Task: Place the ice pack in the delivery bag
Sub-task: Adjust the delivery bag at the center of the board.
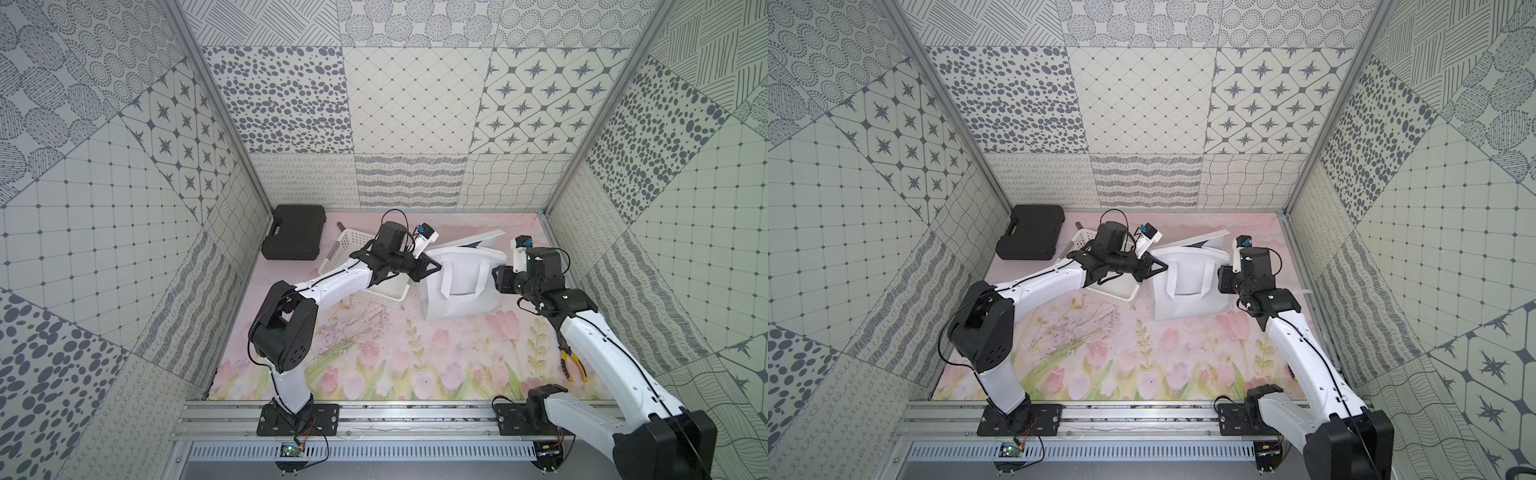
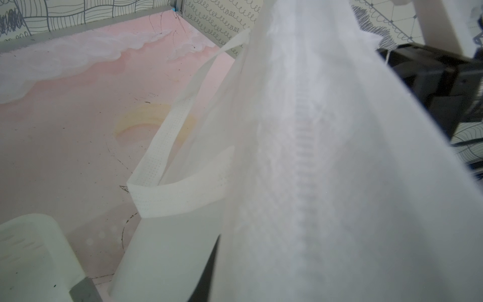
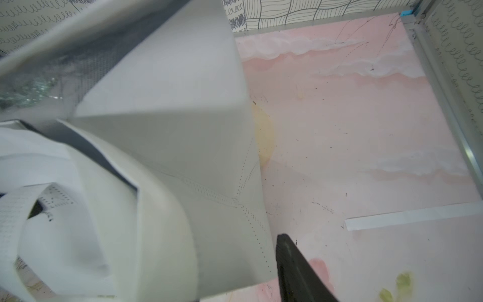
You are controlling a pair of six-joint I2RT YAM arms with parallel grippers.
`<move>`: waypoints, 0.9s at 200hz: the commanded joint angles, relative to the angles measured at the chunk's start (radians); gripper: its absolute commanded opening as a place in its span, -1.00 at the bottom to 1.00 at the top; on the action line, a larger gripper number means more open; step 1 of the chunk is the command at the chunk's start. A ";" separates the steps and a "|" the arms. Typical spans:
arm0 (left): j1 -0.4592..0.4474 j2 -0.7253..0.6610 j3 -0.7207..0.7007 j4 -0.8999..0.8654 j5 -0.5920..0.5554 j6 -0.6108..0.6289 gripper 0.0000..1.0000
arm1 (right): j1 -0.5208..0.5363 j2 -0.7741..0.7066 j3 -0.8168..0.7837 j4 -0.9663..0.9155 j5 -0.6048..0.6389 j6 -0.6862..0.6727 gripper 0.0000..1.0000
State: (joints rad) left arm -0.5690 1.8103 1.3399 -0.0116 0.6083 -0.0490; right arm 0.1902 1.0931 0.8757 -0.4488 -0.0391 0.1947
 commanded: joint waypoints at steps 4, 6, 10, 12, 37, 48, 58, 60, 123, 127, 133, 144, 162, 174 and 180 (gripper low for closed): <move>-0.009 -0.016 0.007 -0.020 0.068 0.036 -0.62 | -0.023 0.058 0.048 0.195 -0.135 -0.076 -0.11; -0.009 -0.016 0.006 -0.021 0.069 0.037 -0.62 | -0.027 0.062 0.050 0.201 -0.143 -0.078 -0.11; -0.009 -0.015 0.008 -0.024 0.070 0.038 -0.62 | -0.033 0.073 0.052 0.212 -0.160 -0.081 -0.13; -0.009 -0.016 0.007 -0.025 0.071 0.039 -0.62 | -0.037 0.078 0.052 0.216 -0.172 -0.083 -0.14; -0.009 -0.019 0.011 -0.041 0.073 0.054 -0.67 | -0.085 0.126 0.061 0.265 -0.303 -0.089 -0.48; -0.009 -0.020 0.013 -0.050 0.073 0.067 -0.75 | -0.100 0.138 0.063 0.274 -0.348 -0.078 -0.67; -0.010 -0.022 0.015 -0.061 0.070 0.079 -0.79 | -0.103 0.139 0.062 0.274 -0.375 -0.068 -0.76; -0.009 -0.023 0.016 -0.063 0.070 0.081 -0.80 | -0.104 0.138 0.060 0.274 -0.379 -0.066 -0.77; 0.012 -0.016 0.075 -0.152 0.151 0.121 -0.86 | -0.081 -0.078 -0.009 0.102 -0.375 0.004 -0.95; 0.013 -0.016 0.079 -0.159 0.159 0.124 -0.85 | -0.079 -0.095 -0.012 0.081 -0.373 0.009 -0.96; 0.017 -0.017 0.085 -0.174 0.173 0.130 -0.85 | -0.080 -0.118 -0.015 0.049 -0.372 0.020 -0.97; 0.023 -0.014 0.096 -0.205 0.201 0.145 -0.86 | -0.078 -0.150 -0.018 -0.007 -0.375 0.044 -0.97; 0.026 -0.014 0.103 -0.233 0.235 0.161 -0.87 | -0.072 -0.196 -0.036 -0.069 -0.369 0.072 -0.91; 0.026 -0.010 0.097 -0.232 0.250 0.161 -0.87 | -0.072 -0.222 -0.059 -0.076 -0.355 0.075 -0.78; 0.027 -0.007 0.094 -0.230 0.260 0.159 -0.88 | -0.072 -0.231 -0.072 -0.073 -0.337 0.070 -0.73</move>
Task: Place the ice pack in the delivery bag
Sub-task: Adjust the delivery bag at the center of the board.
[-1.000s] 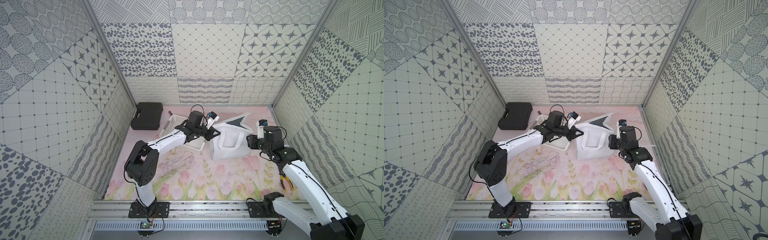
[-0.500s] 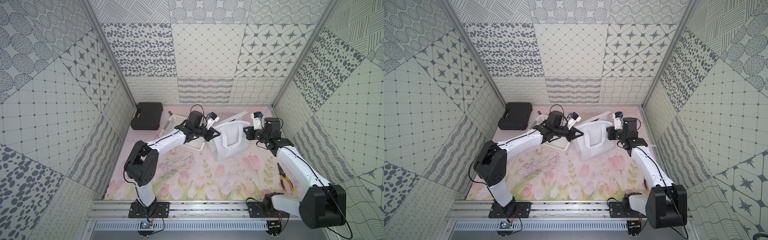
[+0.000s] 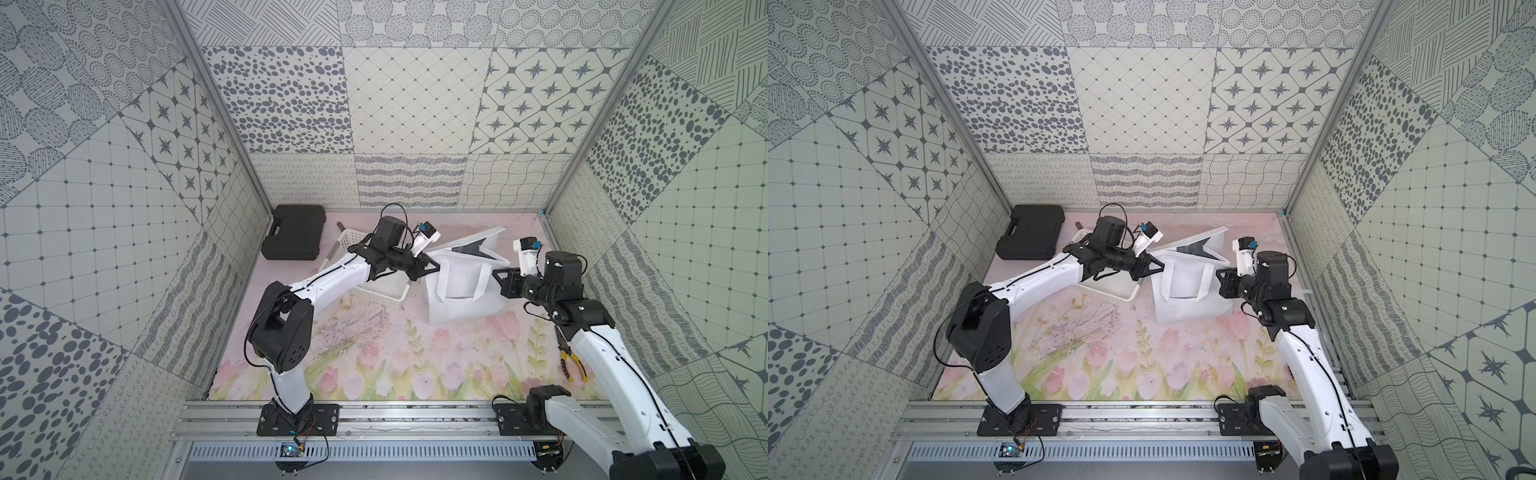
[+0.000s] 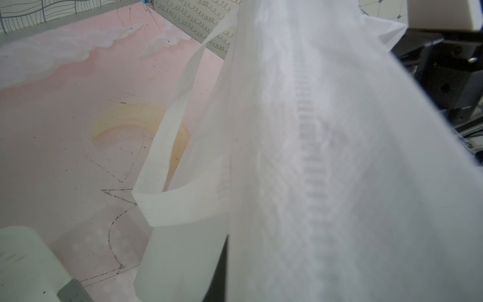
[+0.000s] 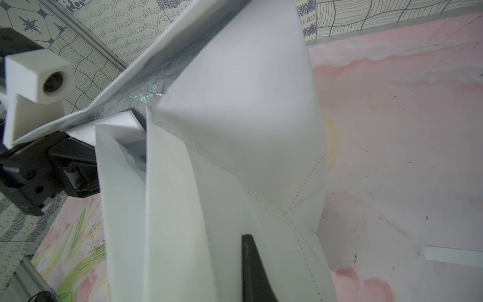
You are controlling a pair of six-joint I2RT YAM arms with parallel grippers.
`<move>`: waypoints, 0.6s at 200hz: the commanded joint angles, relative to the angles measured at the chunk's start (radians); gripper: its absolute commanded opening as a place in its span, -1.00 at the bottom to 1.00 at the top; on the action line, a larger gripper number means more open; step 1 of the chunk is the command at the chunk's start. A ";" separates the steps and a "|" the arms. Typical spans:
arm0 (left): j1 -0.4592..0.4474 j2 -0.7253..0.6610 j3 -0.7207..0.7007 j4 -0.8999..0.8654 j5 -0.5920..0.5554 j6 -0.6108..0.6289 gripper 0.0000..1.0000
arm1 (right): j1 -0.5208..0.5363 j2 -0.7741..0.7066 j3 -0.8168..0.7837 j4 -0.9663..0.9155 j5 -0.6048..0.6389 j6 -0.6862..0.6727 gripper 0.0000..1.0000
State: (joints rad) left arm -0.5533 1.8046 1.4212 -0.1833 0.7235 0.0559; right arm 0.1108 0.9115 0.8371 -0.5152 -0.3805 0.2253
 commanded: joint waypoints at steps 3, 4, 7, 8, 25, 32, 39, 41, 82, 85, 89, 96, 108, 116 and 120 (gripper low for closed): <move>0.010 0.000 0.011 -0.056 0.148 0.052 -0.88 | 0.007 -0.052 -0.037 -0.004 0.017 0.038 -0.72; 0.010 0.000 0.010 -0.055 0.149 0.052 -0.88 | 0.007 -0.051 -0.038 -0.004 0.021 0.036 -0.71; 0.010 0.001 0.009 -0.053 0.151 0.049 -0.88 | 0.007 -0.051 -0.041 -0.003 0.034 0.032 -0.67; 0.011 0.002 0.008 -0.052 0.151 0.047 -0.88 | 0.007 -0.049 -0.041 -0.002 0.037 0.032 -0.65; 0.009 0.008 -0.003 -0.037 0.154 0.038 -0.88 | 0.007 -0.013 -0.021 -0.001 0.057 0.008 -0.14; 0.009 0.007 -0.007 -0.032 0.152 0.037 -0.88 | 0.007 0.005 0.005 -0.009 0.052 -0.004 -0.08; 0.009 0.006 -0.012 -0.025 0.152 0.036 -0.88 | 0.007 0.014 0.031 -0.021 0.046 -0.020 -0.04; 0.009 0.006 -0.013 -0.023 0.151 0.036 -0.88 | 0.007 0.017 0.040 -0.025 0.047 -0.023 -0.03; 0.004 0.013 -0.004 -0.025 0.106 0.064 -0.88 | 0.010 0.030 0.244 -0.122 0.071 -0.108 0.13; 0.004 0.013 -0.003 -0.024 0.101 0.064 -0.88 | 0.010 0.035 0.264 -0.134 0.071 -0.113 0.14; 0.003 0.014 -0.001 -0.024 0.095 0.067 -0.89 | 0.013 0.046 0.291 -0.148 0.069 -0.119 0.15; 0.001 0.016 0.002 -0.027 0.089 0.075 -0.88 | 0.017 0.067 0.337 -0.178 0.064 -0.135 0.18; -0.004 0.018 0.005 -0.032 0.072 0.094 -0.88 | 0.036 0.108 0.413 -0.218 0.070 -0.161 0.20; -0.006 0.019 0.005 -0.029 0.070 0.104 -0.88 | 0.053 0.137 0.458 -0.231 0.076 -0.175 0.21; -0.007 0.018 0.007 -0.026 0.073 0.111 -0.88 | 0.061 0.152 0.478 -0.237 0.079 -0.180 0.22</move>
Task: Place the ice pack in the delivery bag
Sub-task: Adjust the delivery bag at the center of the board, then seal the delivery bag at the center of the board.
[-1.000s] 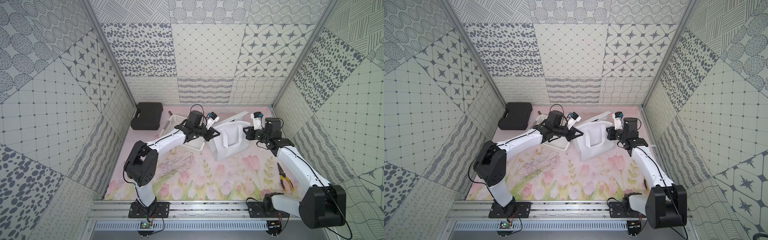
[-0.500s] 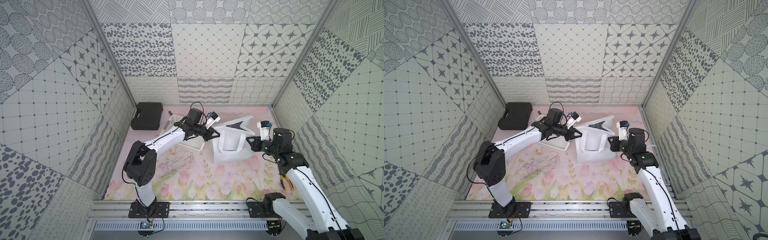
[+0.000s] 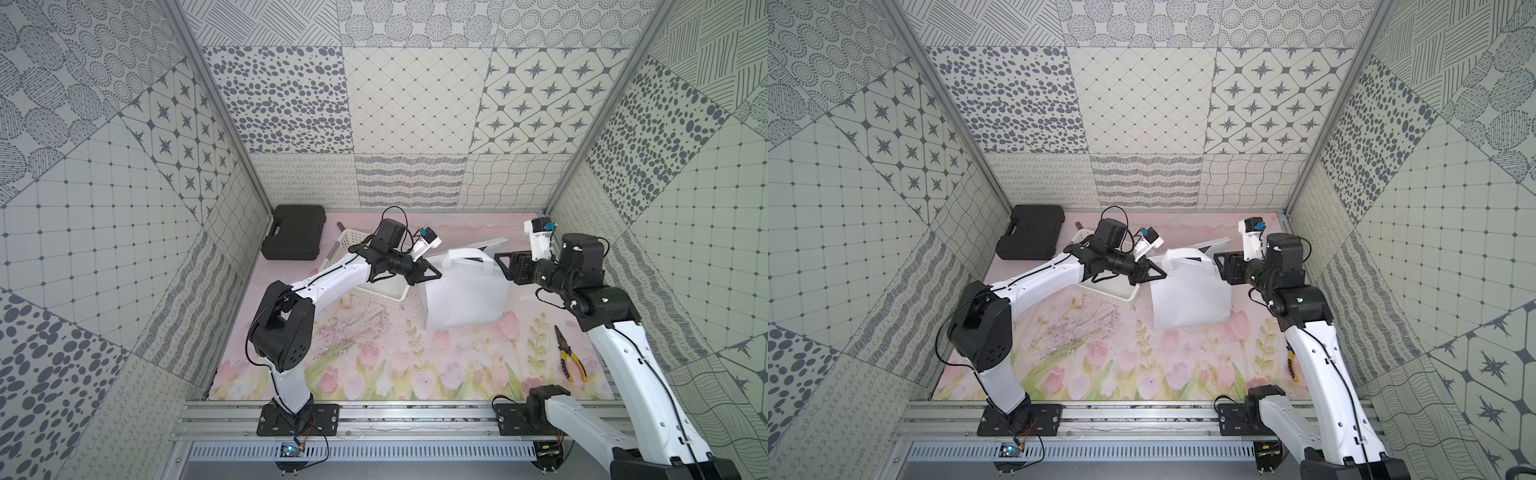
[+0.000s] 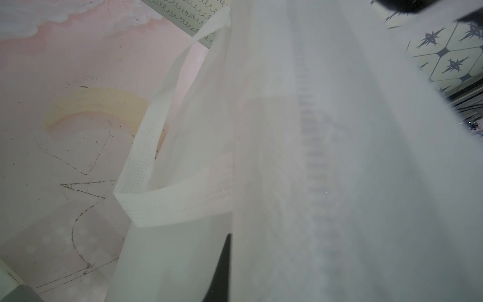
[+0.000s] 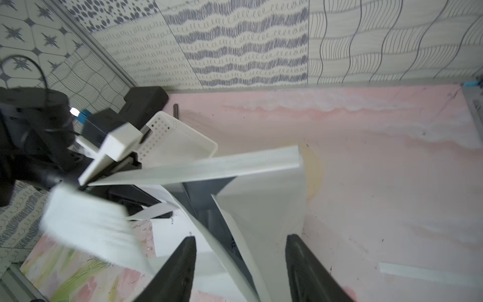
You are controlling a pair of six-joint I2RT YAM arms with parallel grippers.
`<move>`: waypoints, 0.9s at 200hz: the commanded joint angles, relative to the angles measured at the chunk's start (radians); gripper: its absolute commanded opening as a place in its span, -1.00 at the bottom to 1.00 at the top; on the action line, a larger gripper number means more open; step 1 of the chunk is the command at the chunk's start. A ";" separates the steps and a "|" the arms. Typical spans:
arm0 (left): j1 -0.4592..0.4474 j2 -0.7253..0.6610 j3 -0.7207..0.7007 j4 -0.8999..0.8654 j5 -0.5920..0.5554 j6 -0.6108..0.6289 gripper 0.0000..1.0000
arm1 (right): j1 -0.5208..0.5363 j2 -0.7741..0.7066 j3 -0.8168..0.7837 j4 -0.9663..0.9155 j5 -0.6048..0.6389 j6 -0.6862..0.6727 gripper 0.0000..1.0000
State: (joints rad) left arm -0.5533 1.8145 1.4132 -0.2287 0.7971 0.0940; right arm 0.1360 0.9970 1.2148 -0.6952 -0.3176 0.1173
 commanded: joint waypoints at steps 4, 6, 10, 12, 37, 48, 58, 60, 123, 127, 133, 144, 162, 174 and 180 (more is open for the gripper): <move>-0.007 0.010 0.016 0.023 0.000 0.073 -0.88 | 0.045 0.083 0.120 -0.061 0.017 -0.079 0.24; -0.007 0.011 0.017 0.024 0.001 0.072 -0.88 | 0.049 0.089 0.130 -0.062 0.017 -0.084 0.24; -0.006 0.012 0.018 0.026 -0.001 0.072 -0.89 | 0.057 0.105 0.148 -0.066 0.018 -0.090 0.25; -0.007 0.012 0.018 0.029 -0.004 0.073 -0.89 | 0.061 0.114 0.155 -0.067 0.019 -0.092 0.24; -0.007 0.008 0.017 0.040 -0.019 0.084 -0.86 | 0.099 0.191 0.223 -0.075 0.027 -0.118 0.26; -0.006 0.000 0.007 0.049 -0.019 0.093 -0.86 | 0.100 0.215 0.244 -0.069 0.044 -0.117 0.26; -0.008 -0.007 -0.004 0.065 -0.025 0.095 -0.86 | 0.100 0.234 0.257 -0.058 0.061 -0.119 0.26; -0.008 -0.008 -0.008 0.069 -0.026 0.093 -0.87 | 0.100 0.238 0.259 -0.055 0.063 -0.121 0.26; -0.011 -0.020 -0.023 0.086 -0.039 0.109 -0.85 | 0.125 0.398 0.382 -0.074 -0.052 -0.201 0.35; -0.012 -0.021 -0.023 0.087 -0.041 0.111 -0.85 | 0.125 0.415 0.400 -0.085 -0.073 -0.201 0.37; -0.014 -0.023 -0.025 0.090 -0.045 0.114 -0.84 | 0.126 0.437 0.421 -0.097 -0.103 -0.200 0.40; -0.017 -0.031 -0.035 0.100 -0.056 0.125 -0.85 | 0.133 0.478 0.448 -0.111 -0.140 -0.201 0.44; -0.018 -0.042 -0.048 0.123 -0.062 0.137 -0.86 | 0.148 0.541 0.477 -0.144 -0.209 -0.217 0.52; -0.019 -0.046 -0.050 0.133 -0.064 0.144 -0.86 | 0.152 0.578 0.487 -0.162 -0.248 -0.214 0.53; -0.019 -0.046 -0.050 0.133 -0.064 0.149 -0.86 | 0.152 0.593 0.490 -0.170 -0.267 -0.218 0.56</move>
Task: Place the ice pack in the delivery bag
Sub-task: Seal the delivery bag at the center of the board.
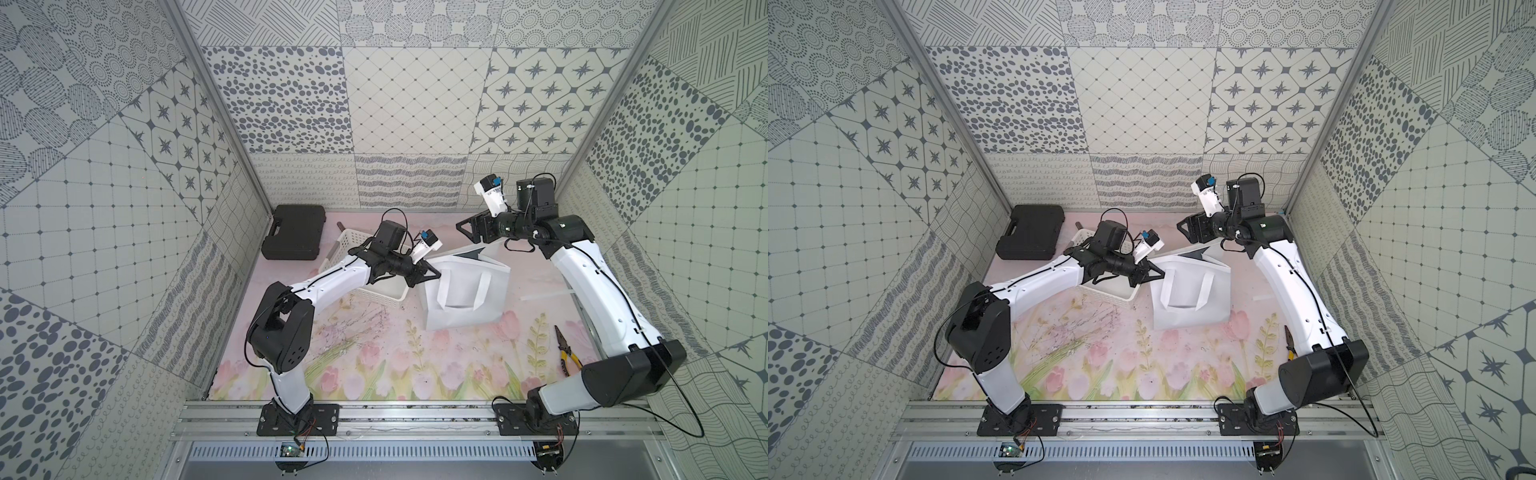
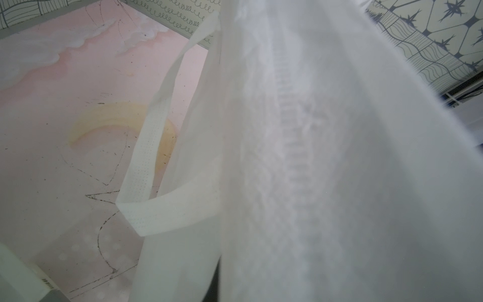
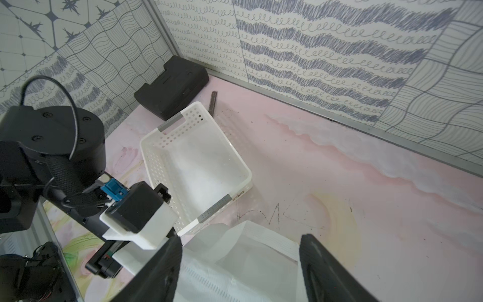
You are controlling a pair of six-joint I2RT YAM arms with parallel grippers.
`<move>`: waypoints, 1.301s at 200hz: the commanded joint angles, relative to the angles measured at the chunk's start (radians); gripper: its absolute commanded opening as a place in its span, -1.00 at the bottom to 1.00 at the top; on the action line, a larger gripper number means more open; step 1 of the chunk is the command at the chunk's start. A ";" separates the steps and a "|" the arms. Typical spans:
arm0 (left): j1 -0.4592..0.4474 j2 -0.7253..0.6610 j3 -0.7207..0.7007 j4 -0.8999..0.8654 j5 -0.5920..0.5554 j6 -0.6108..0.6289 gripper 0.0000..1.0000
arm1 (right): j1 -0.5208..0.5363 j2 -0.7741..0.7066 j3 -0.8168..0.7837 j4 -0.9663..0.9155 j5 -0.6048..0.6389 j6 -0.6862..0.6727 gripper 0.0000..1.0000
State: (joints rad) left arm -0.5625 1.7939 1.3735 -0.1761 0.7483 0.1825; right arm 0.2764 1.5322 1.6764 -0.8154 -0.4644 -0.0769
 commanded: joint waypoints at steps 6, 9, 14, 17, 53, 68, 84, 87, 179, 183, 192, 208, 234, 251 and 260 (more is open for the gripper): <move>-0.009 -0.025 -0.009 0.084 -0.015 0.067 -0.85 | 0.012 0.069 0.027 -0.054 -0.139 -0.029 0.60; -0.010 -0.026 -0.010 0.086 -0.014 0.068 -0.85 | 0.012 0.073 0.024 -0.054 -0.144 -0.031 0.61; -0.010 -0.027 -0.011 0.090 -0.013 0.072 -0.85 | 0.012 0.079 0.021 -0.054 -0.151 -0.034 0.62; -0.009 -0.027 -0.011 0.092 -0.012 0.075 -0.85 | 0.013 0.084 0.019 -0.055 -0.158 -0.037 0.62; -0.008 -0.022 -0.006 0.097 -0.005 0.092 -0.86 | 0.014 0.100 0.015 -0.094 -0.226 -0.062 0.54; -0.006 -0.017 -0.005 0.101 -0.010 0.095 -0.86 | 0.014 0.085 -0.011 -0.107 -0.237 -0.066 0.45; -0.004 -0.010 0.001 0.105 -0.012 0.096 -0.85 | 0.016 0.072 -0.042 -0.131 -0.245 -0.075 0.34; -0.004 -0.009 0.002 0.105 -0.012 0.096 -0.85 | 0.016 0.069 -0.048 -0.133 -0.242 -0.075 0.30; 0.004 0.004 0.019 0.100 0.003 0.102 -0.79 | 0.063 -0.002 -0.120 -0.179 -0.169 -0.139 0.19; 0.005 0.004 0.018 0.099 0.003 0.101 -0.79 | 0.068 -0.001 -0.118 -0.183 -0.163 -0.147 0.19; 0.005 0.002 0.018 0.099 0.006 0.104 -0.79 | 0.080 0.000 -0.114 -0.197 -0.149 -0.163 0.20; 0.004 0.002 0.019 0.097 0.009 0.104 -0.79 | 0.102 0.004 -0.110 -0.211 -0.104 -0.181 0.20; 0.005 0.003 0.017 0.095 0.016 0.106 -0.78 | 0.131 0.008 -0.105 -0.226 -0.032 -0.209 0.14; 0.004 0.002 0.016 0.093 0.016 0.104 -0.78 | 0.147 0.014 -0.098 -0.231 0.020 -0.226 0.09; 0.004 0.002 0.017 0.095 0.016 0.105 -0.78 | 0.153 0.019 -0.094 -0.236 0.033 -0.235 0.03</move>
State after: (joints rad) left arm -0.5659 1.7927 1.3746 -0.1467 0.7486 0.2642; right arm 0.4038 1.5505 1.5692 -0.9897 -0.5037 -0.2714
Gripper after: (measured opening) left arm 0.108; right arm 0.538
